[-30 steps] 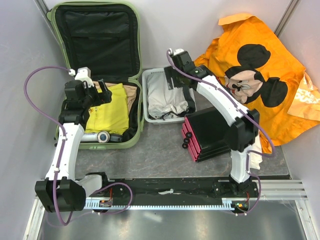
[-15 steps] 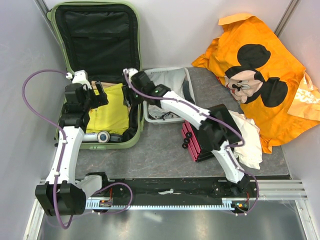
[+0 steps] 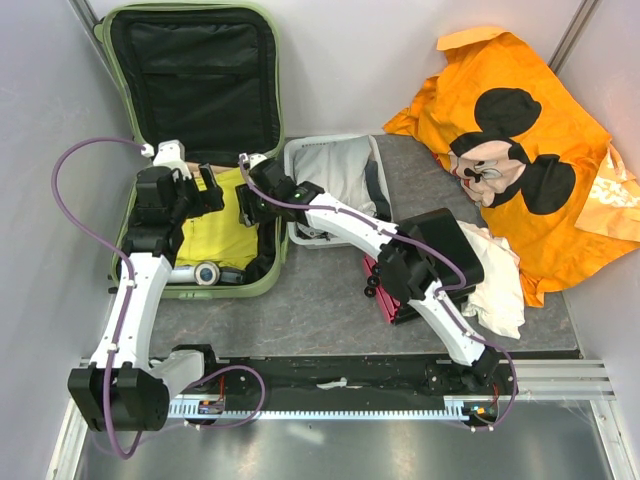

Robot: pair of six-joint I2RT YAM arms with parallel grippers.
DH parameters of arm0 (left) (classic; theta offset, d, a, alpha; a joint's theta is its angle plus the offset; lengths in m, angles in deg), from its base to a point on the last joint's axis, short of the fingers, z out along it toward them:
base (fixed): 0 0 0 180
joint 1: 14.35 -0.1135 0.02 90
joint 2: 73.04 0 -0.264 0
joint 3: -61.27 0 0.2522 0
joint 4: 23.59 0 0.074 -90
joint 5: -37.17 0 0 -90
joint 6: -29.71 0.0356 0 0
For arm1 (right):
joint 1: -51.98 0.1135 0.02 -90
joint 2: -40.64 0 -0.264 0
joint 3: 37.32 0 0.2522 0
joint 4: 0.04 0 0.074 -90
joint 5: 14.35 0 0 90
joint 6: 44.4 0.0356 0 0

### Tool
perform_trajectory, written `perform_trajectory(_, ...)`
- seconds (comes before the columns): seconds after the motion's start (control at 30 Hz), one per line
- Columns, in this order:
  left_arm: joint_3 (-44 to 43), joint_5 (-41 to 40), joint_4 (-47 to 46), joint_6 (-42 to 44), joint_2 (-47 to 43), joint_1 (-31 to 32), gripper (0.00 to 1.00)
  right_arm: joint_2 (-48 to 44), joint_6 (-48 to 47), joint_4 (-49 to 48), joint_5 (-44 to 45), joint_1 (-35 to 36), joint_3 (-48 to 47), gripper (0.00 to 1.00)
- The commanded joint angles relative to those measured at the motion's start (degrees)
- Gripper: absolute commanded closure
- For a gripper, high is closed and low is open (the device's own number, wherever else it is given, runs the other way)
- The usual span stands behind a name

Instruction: Open, take out, and arrange the luggage

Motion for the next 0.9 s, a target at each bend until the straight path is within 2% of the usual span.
perform_trajectory(0.0, 0.16, 0.76, -1.75, -0.3, -1.42, 2.12, 0.04, 3.49, 2.31, 0.0, 8.22, 1.86, -3.75, 0.43)
perform_trajectory(0.47, 0.34, -1.77, -1.57, -0.48, -2.21, 6.18, 0.04, 7.71, 3.19, -2.46, 22.47, 3.89, -5.69, 0.43)
perform_trajectory(0.77, 0.42, -4.16, -1.39, 0.58, -2.91, 8.11, 0.04, 10.61, 3.8, -2.55, 22.03, 3.97, -6.22, 0.39)
perform_trajectory(0.87, 0.42, -4.16, -1.39, 0.66, -2.91, 8.29, 0.04, 11.41, 3.71, -2.55, 20.81, 3.97, -6.4, 0.41)
